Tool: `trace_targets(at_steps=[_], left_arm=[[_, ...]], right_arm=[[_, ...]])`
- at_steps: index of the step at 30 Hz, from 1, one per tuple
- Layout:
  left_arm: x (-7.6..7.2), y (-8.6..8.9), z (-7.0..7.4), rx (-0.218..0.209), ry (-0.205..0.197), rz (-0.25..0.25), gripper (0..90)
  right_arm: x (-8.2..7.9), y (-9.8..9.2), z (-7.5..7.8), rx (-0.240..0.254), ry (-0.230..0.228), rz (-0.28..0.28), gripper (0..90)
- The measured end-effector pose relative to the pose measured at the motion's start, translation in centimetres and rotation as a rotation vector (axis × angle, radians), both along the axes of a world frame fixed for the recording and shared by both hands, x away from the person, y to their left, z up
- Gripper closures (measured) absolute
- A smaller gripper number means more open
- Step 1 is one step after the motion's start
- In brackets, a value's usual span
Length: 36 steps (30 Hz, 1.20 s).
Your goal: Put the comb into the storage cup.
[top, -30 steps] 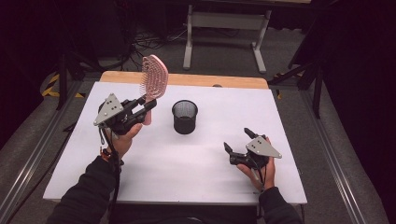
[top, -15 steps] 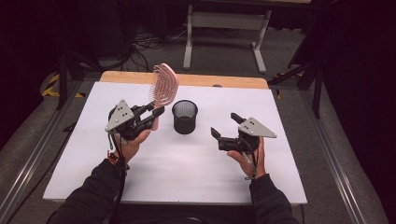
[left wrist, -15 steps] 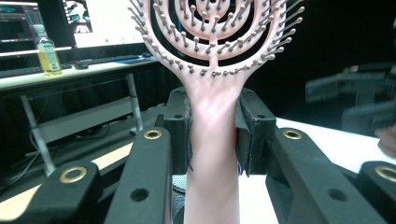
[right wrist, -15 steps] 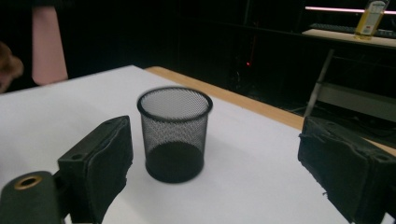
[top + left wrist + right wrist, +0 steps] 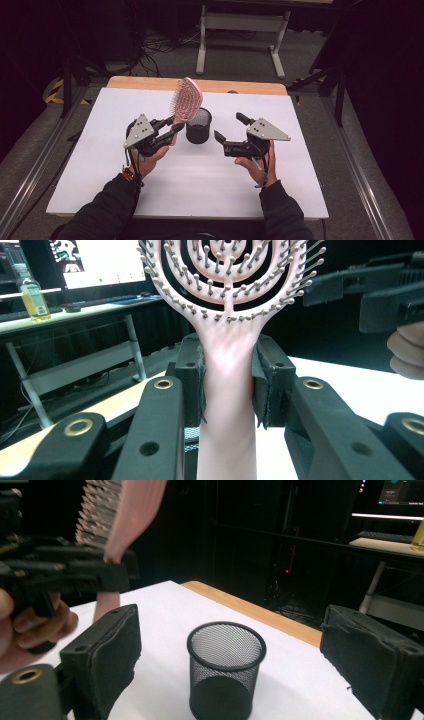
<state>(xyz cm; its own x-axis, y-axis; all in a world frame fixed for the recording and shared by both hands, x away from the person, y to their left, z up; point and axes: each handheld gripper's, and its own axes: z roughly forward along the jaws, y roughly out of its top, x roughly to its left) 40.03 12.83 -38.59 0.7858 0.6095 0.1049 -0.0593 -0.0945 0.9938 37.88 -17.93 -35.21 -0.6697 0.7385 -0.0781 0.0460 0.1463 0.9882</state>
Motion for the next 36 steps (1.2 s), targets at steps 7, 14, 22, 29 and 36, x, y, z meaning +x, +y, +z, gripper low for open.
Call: trace_targets(at_steps=[7, 14, 22, 29, 36], left_arm=[[-0.3, -0.8, -0.5, 0.026, -0.006, -0.003, 69.6], [-0.9, -1.9, -1.1, 0.046, -0.016, -0.020, 69.6], [-1.6, -3.1, -1.7, 0.074, -0.023, -0.040, 69.6], [-2.3, -4.2, -2.4, 0.097, -0.028, -0.057, 69.6], [-2.8, -5.2, -2.9, 0.126, -0.040, -0.069, 69.6]], right_arm=[[-0.6, 0.6, 1.1, 0.025, -0.013, 0.034, 10.2], [-0.8, 1.4, 1.4, 0.032, -0.002, 0.058, 10.2], [-1.4, 2.6, 1.7, 0.020, -0.002, 0.087, 10.3], [-1.5, 3.0, 1.6, 0.028, 0.015, 0.095, 14.0], [-1.5, 3.1, 1.4, 0.056, 0.014, 0.103, 21.3]])
